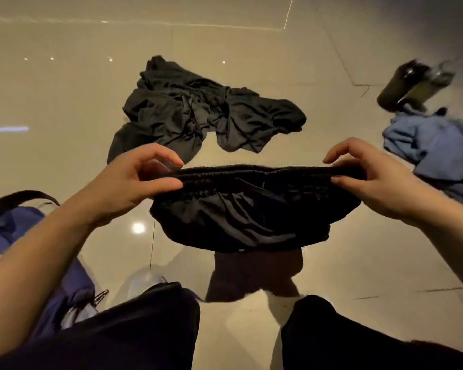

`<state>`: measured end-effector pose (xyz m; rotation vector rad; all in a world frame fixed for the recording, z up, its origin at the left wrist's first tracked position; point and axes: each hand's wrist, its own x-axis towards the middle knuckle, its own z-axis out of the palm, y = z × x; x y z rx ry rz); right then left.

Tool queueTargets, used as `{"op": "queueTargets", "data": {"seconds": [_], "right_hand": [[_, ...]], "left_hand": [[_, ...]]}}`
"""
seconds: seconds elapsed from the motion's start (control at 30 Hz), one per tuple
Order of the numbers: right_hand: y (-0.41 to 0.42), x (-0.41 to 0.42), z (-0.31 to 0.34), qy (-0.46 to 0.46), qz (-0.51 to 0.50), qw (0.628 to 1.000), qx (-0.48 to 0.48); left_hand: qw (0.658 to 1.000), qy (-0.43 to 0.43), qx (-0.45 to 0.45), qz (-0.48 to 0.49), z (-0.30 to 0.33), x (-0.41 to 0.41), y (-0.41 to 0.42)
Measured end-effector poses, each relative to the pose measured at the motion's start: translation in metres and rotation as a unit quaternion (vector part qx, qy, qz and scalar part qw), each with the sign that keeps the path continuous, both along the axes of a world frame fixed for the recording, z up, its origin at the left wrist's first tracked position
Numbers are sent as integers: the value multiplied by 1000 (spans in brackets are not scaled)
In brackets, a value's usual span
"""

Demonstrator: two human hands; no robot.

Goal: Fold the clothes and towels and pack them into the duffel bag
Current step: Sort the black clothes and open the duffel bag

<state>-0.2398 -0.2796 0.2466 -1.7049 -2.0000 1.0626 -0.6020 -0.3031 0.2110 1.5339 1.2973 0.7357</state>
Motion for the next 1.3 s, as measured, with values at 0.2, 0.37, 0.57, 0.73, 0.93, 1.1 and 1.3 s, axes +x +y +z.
{"op": "queueTargets", "data": {"seconds": [0.2, 0.37, 0.57, 0.73, 0.93, 1.1, 1.3], "right_hand": [[-38, 5, 130, -1, -39, 989, 143], [-87, 7, 205, 60, -82, 941, 321], [-133, 4, 131, -103, -78, 976, 178], [-138, 8, 136, 14, -112, 949, 293], [-137, 10, 144, 103, -88, 931, 338], [-122, 13, 133, 28, -74, 957, 281], [-115, 10, 129, 14, -61, 978, 200]], "left_hand": [[980, 159, 116, -29, 159, 7, -21], [954, -37, 274, 118, 236, 34, -61], [937, 228, 237, 117, 165, 49, -110], [958, 68, 244, 134, 175, 46, -117], [976, -66, 186, 96, 186, 33, -111], [982, -22, 171, 75, 172, 17, -99], [987, 67, 137, 45, 159, 14, -88]]}}
